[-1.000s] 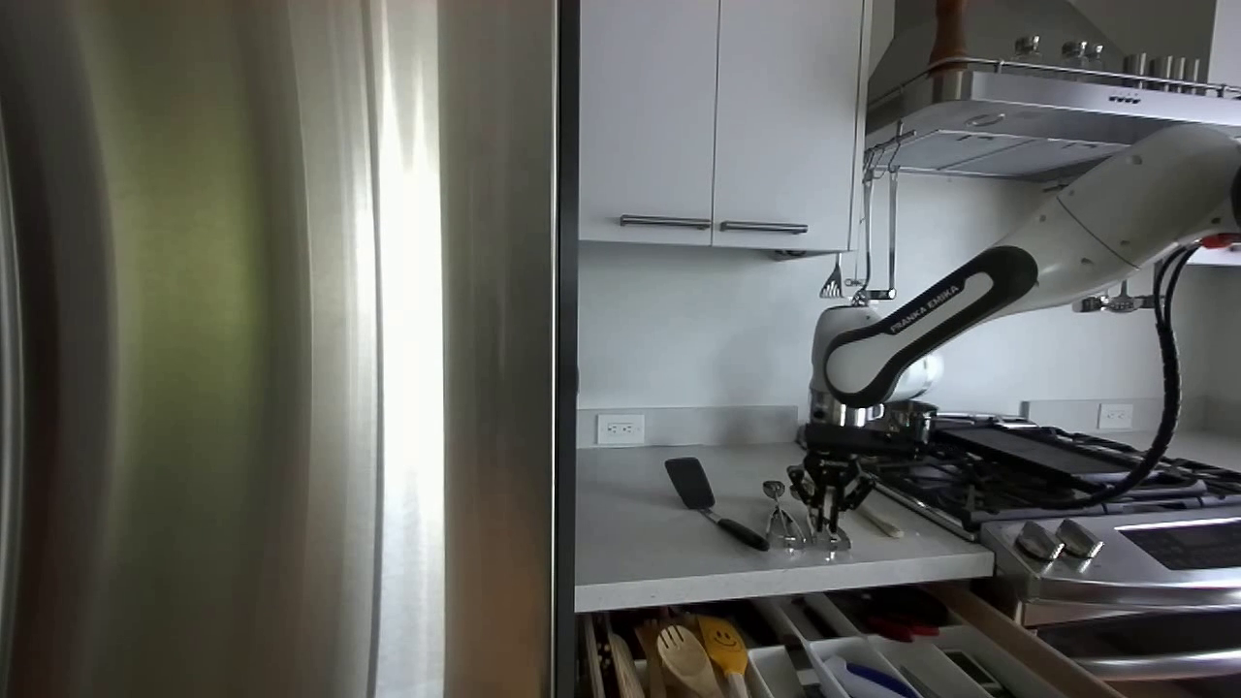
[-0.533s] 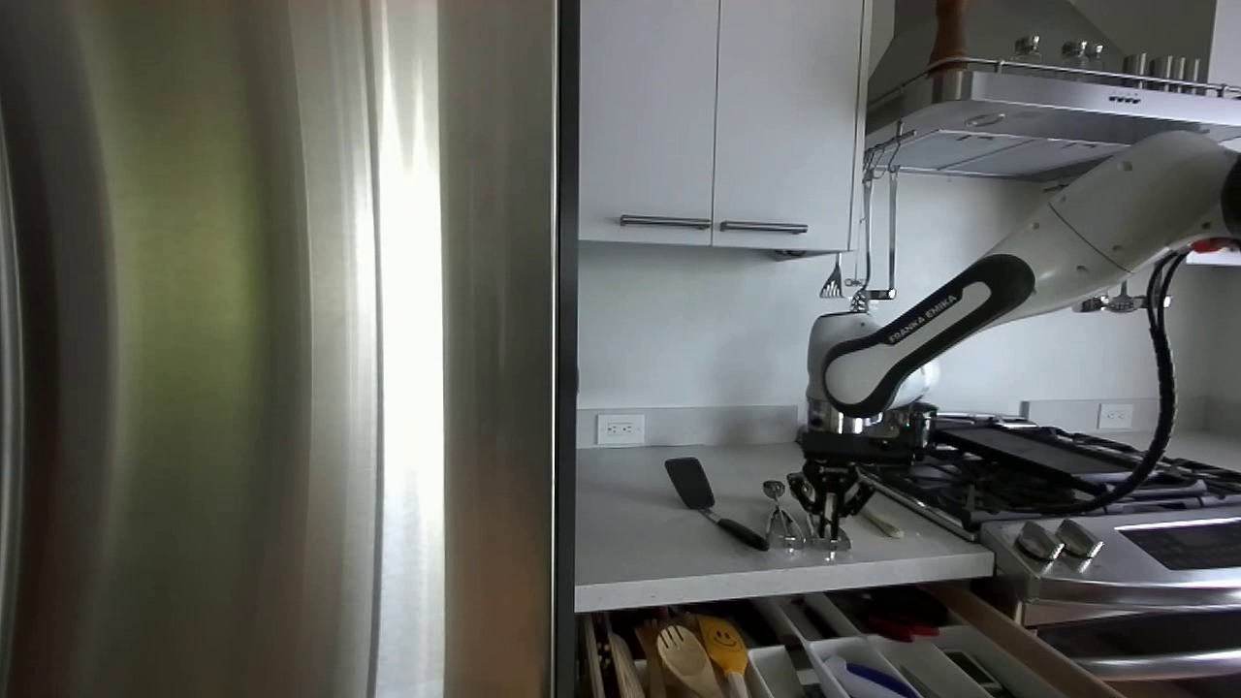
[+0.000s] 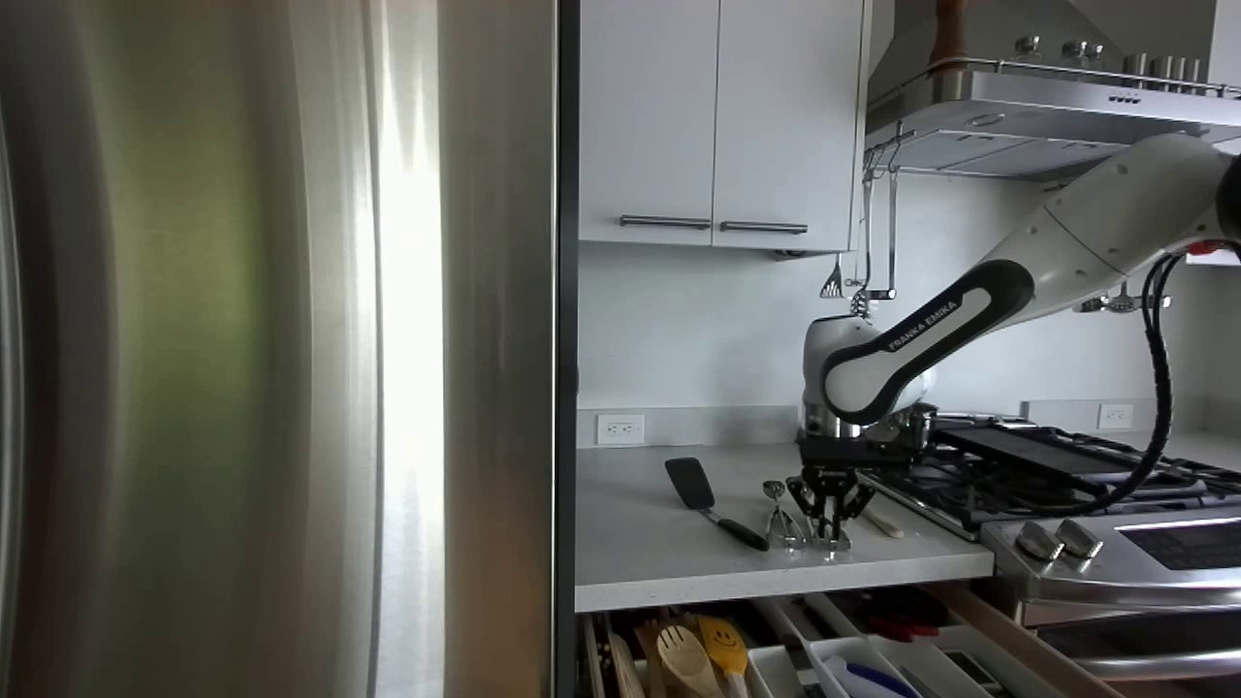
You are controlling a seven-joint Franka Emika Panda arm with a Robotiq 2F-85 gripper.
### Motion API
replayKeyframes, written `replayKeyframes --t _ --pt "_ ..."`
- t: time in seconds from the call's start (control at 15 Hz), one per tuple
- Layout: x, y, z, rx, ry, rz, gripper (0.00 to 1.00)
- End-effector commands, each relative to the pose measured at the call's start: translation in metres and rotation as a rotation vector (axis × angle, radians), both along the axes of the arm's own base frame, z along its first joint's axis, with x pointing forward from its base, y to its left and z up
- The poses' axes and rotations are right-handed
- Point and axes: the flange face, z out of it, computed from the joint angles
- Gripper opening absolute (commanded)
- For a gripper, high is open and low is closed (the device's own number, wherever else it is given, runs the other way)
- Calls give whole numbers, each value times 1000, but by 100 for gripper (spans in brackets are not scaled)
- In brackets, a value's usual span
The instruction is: Pick up the ice cream scoop on the right and place it in the top third to right compartment of the drawer
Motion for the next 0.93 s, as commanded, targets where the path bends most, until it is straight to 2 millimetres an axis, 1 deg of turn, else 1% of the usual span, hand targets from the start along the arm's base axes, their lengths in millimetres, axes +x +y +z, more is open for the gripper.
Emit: replayKeyframes --t 0.0,0.2,0.27,0.33,0.4,0.53,0.73,0.87 --pt "2 2 -7 -40 -5 -10 26" --pt "3 2 -12 -56 -2 -10 29" --pt "3 2 -14 -55 2 -7 26" --pt "3 3 -15 -54 5 -5 14" --pt "4 3 -15 -44 5 -1 6" --pt "2 3 -12 -27 8 2 0" --pt "-6 -2 5 12 20 -16 1" --pt "-14 -6 19 52 21 -30 1"
